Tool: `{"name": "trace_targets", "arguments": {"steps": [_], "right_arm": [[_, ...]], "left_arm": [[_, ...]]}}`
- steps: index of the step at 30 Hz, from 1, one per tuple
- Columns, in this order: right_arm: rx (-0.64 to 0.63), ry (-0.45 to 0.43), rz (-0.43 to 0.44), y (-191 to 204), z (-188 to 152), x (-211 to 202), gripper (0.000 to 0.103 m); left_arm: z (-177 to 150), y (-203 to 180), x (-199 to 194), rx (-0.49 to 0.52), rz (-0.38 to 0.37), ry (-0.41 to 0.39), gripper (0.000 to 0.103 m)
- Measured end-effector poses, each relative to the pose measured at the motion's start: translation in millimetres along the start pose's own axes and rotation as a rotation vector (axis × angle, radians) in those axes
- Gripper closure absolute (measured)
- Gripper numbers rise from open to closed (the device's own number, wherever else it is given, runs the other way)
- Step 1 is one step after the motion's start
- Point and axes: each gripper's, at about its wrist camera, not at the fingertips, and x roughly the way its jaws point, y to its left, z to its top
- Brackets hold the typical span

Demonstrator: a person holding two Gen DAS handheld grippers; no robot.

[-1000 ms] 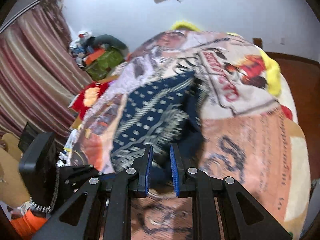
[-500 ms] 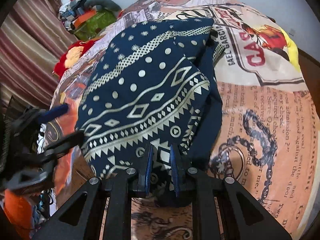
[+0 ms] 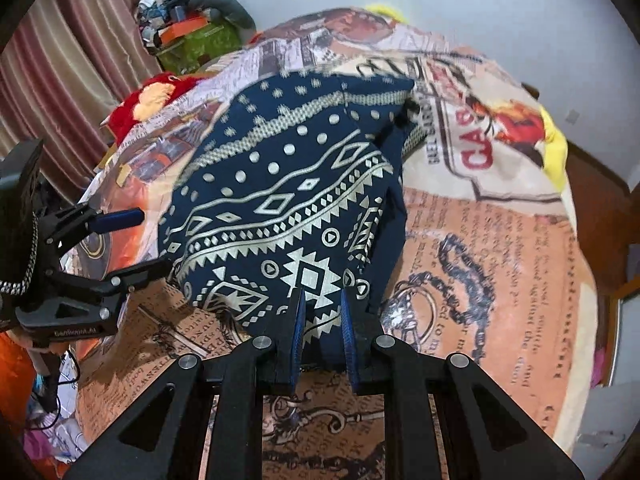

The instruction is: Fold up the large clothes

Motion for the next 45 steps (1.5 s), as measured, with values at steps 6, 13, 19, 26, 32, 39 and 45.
{"name": "trace_targets", "arguments": {"steps": [6, 13, 19, 26, 32, 39, 45], "right_arm": [[0.031, -0.108, -0.004, -7.1, 12.9, -26.5, 0.089], [0.205, -0.189, 0.065, -34.9, 36.5, -33.2, 0.089], [0.371, -0.085, 0.181, -66.0, 53.8, 7.7, 0.089], [0.486, 0.007, 0.32, -85.5, 59.3, 58.5, 0.045], [0.505, 0.021, 0.348, -89.9, 58.3, 76.1, 0.018], [0.454, 0.096, 0.333, -92.6, 72.5, 105.3, 0.017], [0.449, 0.147, 0.436, -92.3, 87.0, 145.1, 0.015]], "left_arm": [[18.3, 17.9, -14.9, -0.045, 0.029, -0.073, 0.031], [38.4, 43.0, 2.5, -0.139, -0.023, -0.056, 0.031], [46.6, 71.8, 51.0, -0.335, -0.204, 0.075, 0.031], [43.1, 93.1, 98.3, -0.524, -0.388, 0.148, 0.014], [42.7, 92.1, 125.8, -0.566, -0.44, 0.181, 0.002], [44.7, 89.5, 154.2, -0.619, -0.509, 0.209, 0.0], [47.3, 86.9, 170.3, -0.653, -0.559, 0.227, 0.0]]}}
